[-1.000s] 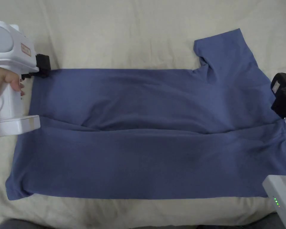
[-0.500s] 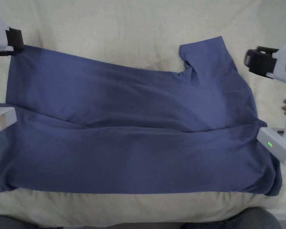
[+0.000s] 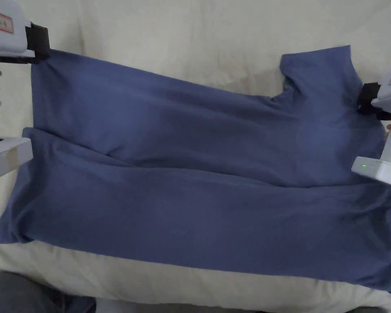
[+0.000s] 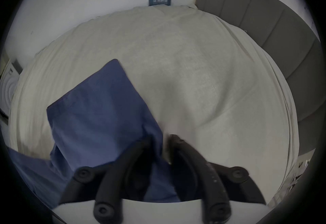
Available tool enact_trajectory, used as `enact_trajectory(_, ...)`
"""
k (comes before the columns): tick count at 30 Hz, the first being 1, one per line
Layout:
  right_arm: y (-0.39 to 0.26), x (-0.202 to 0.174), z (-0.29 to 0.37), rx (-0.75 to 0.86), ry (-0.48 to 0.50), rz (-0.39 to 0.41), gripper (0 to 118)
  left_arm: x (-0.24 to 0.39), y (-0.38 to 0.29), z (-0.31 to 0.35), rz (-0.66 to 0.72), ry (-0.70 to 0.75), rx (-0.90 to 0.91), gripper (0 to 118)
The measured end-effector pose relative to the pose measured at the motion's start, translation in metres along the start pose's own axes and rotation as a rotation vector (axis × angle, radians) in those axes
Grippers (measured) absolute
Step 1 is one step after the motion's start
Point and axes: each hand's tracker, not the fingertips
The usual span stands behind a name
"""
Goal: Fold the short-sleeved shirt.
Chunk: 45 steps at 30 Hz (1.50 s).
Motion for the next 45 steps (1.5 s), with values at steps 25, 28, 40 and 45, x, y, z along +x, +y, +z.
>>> enact_trajectory(25,-0.188,0.125,0.225,0.282,0.283,-0.012,3,-0.050,-0.143,0.131,0.171,-0.052,0.051,4)
enact_trajectory(28,-0.230,0.132,0.210,0.228,0.267,-0.087,3,-0.047,-0.184,0.125,0.186,0.003,-0.018,30)
enact_trajectory(40,-0.238,0.127,0.268,0.506,0.162,0.068,117,-0.025,-0.178,0.189,0.114,0.109,0.375,117)
enact_trajectory(45,-0.226,0.104,0.314,0.718,0.158,0.126,118,0.015,-0.160,0.224,-0.029,0.158,0.628,118)
